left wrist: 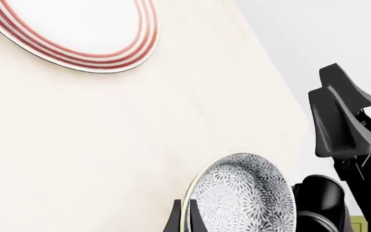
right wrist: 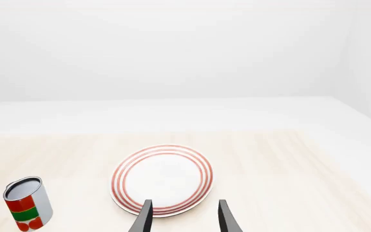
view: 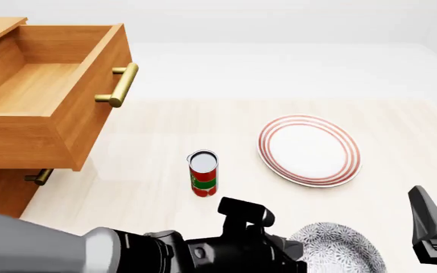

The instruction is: Put the bowl in the top drawer of the cabinet.

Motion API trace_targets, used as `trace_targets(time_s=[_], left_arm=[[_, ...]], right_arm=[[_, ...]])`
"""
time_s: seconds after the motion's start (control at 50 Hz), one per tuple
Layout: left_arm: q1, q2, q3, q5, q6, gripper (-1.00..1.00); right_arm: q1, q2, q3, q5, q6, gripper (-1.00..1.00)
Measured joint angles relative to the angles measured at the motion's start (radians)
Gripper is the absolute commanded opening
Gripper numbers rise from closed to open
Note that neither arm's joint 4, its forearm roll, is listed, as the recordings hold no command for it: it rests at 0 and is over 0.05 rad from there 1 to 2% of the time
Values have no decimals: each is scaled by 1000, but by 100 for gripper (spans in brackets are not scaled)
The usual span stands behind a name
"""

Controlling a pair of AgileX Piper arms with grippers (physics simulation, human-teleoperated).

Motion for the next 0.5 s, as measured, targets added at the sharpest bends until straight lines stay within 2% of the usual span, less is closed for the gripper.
trace_targets(time_s=[0.26, 0.5], left_arm=[[34, -51, -15, 61, 22, -100], [69, -113, -56, 162, 49, -100]], right_arm=[[0, 0, 0, 0, 0, 100], [0, 0, 0, 0, 0, 100]])
